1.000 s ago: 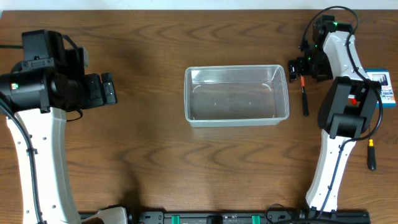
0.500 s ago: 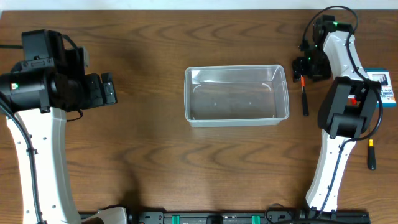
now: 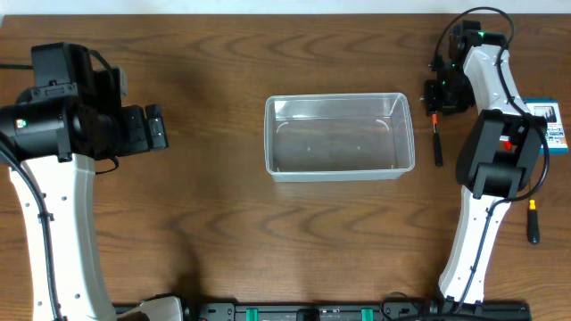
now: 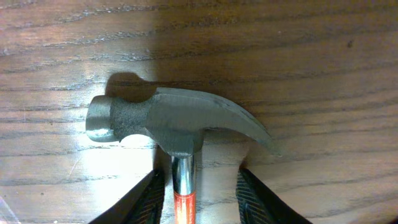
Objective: Pack container
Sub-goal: 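Lower the right gripper and close it on the hammer handle, then lift the hammer with the right gripper and swing it toward the container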
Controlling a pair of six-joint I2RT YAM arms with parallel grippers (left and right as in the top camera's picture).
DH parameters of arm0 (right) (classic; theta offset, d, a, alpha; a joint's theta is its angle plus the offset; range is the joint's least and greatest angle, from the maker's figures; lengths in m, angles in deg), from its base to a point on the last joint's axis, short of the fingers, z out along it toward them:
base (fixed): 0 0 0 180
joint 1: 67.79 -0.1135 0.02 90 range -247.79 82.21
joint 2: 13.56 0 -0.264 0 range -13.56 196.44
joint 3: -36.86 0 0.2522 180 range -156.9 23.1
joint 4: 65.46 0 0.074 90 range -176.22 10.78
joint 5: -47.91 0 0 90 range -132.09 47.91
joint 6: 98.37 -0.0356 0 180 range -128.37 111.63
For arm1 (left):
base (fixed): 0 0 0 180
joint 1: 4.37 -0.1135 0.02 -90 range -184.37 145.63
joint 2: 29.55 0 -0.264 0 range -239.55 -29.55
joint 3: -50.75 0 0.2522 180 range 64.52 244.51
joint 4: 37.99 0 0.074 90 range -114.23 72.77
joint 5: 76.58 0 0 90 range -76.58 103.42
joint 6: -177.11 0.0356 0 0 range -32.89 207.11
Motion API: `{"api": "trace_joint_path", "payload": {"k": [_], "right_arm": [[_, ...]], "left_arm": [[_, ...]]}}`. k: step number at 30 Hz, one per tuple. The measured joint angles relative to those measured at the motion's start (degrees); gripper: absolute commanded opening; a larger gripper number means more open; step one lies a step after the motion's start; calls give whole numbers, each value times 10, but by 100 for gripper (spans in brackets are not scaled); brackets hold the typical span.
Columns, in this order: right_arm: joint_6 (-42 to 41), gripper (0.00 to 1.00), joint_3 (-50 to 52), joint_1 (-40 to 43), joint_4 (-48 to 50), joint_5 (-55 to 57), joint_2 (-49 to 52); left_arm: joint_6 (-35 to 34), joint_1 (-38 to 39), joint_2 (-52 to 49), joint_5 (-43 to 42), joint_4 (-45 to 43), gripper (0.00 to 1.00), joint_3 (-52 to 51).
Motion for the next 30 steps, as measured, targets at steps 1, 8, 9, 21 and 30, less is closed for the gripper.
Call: {"api": "trace_joint_path", "payload": {"k": [1,8,9,21,30], "right_arm": [[0,37,0,0,0,0,0],[0,25,0,0,5,0,0],[0,24,0,0,5,-1,0],[0,8,0,0,6,-7,0],[1,2,0,-2,-3,-7,0]], "left_arm": [[0,0,0,0,0,98,0],[0,0,0,0,0,98,0],[0,0,0,0,0,98,0],[0,0,0,0,0,98,0],[0,0,0,0,0,98,0]]}}
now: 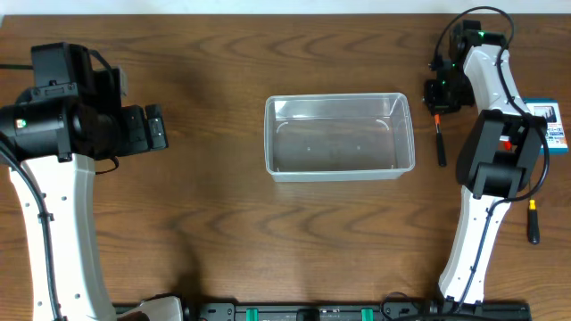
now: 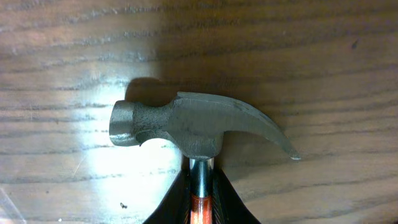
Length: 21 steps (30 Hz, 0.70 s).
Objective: Pack container
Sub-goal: 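Lift the hammer with the right gripper and swing it toward the container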
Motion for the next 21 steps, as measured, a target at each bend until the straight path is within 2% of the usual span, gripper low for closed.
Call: {"api": "trace_joint_path", "payload": {"k": [11,21], "right_arm": [[28,3,-39,-12,-45,9,-22],[111,7,-69,-49,-90,6,-180]], "left_arm": [[0,0,0,0,0,98,0],[0,0,0,0,0,98,0]]}}
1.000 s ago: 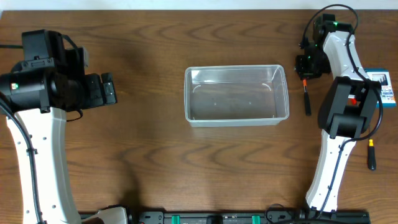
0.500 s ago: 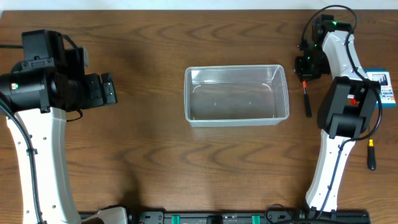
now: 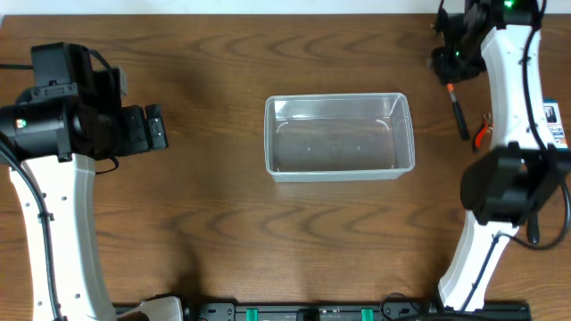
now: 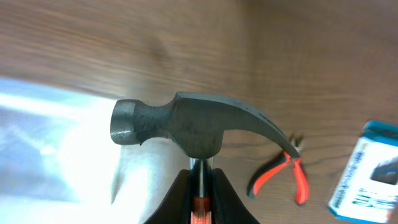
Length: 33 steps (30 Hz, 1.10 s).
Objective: Pack container
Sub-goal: 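Lift the hammer with the right gripper and swing it toward the container, then lower the hammer into the container and open the right gripper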
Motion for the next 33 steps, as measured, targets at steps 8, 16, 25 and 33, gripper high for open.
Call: {"api": "trace_joint_path", "payload": {"k": [8,16,25,33], "right_arm": [[71,8,-3,-83,-31,-8,-71],[129,9,-3,-189,-63,-14,-72],[166,9,-3,-268,-66,-16,-72],[180,10,38,-278,-47,-23,-72]], "left_arm": [[0,0,0,0,0,98,0],[0,0,0,0,0,98,0],[0,0,0,0,0,98,0],[0,0,0,0,0,98,0]]}}
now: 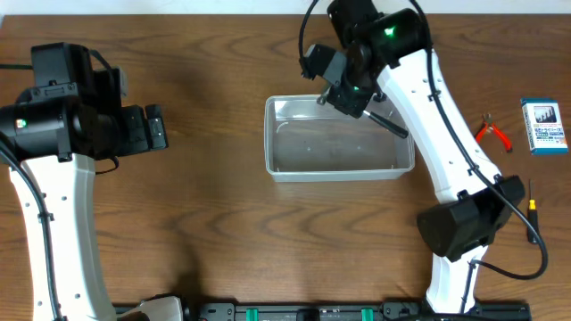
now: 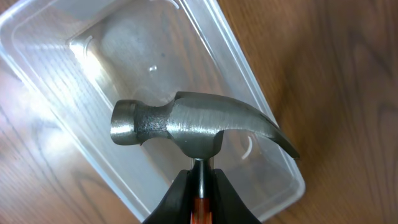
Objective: Pack container
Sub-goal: 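Lower the hammer into the container and open the right gripper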
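Note:
A clear plastic container [image 1: 270, 147] lies in the middle of the table, and the right wrist view shows its rim [image 2: 261, 106] below the tool. My right gripper [image 1: 346, 93] is shut on the hammer's neck just under its grey steel head [image 2: 193, 124], fingers [image 2: 219, 193] pressed to both sides. The hammer hangs above the container's back right part, with its dark handle [image 1: 389, 123] slanting toward the right rim. My left gripper [image 1: 157, 127] is held off to the left, open and holding nothing.
Red-handled pliers [image 1: 492, 132] and a blue-and-white box [image 1: 543, 125] lie at the right edge. A screwdriver [image 1: 533, 212] lies nearer the front right. My right arm spans from its base [image 1: 464, 227] up over the container's right end.
My right gripper, with the hammer still in it, has moved left from the back right corner of the table to above the container. The left arm has not moved.
My right gripper first stood open around the hammer's neck, on the table right of the container. Then it was shut on the neck. After that the hammer was off the table near the back right corner, and now it hangs over the container.

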Controlling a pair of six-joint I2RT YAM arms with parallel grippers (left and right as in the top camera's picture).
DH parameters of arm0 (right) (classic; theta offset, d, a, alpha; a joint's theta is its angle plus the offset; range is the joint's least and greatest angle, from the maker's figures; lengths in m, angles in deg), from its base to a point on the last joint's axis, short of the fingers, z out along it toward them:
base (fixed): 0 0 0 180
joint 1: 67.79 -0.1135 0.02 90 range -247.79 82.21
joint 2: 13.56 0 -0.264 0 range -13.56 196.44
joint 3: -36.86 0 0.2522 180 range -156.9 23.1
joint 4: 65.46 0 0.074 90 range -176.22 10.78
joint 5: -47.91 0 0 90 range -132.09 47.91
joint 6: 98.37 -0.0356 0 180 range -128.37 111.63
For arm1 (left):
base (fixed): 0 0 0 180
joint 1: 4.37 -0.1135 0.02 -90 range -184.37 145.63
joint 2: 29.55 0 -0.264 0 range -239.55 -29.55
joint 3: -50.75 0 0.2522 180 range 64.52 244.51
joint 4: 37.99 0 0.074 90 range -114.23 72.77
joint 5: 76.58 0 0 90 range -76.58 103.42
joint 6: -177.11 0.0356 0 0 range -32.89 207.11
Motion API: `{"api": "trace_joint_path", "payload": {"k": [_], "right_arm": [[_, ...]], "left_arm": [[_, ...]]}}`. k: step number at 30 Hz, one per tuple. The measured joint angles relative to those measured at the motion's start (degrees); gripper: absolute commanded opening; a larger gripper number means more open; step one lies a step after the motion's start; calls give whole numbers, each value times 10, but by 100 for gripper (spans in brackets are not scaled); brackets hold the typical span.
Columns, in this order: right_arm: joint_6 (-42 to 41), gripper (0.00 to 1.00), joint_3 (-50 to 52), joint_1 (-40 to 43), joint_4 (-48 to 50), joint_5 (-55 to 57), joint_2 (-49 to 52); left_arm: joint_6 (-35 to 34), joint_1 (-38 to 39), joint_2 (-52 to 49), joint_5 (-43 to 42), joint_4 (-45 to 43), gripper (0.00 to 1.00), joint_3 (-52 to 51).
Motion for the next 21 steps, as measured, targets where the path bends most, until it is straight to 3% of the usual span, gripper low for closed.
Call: {"api": "trace_joint_path", "payload": {"k": [21], "right_arm": [[4,18,155,0,134,-41,0]], "left_arm": [[0,0,0,0,-4,98,0]]}}
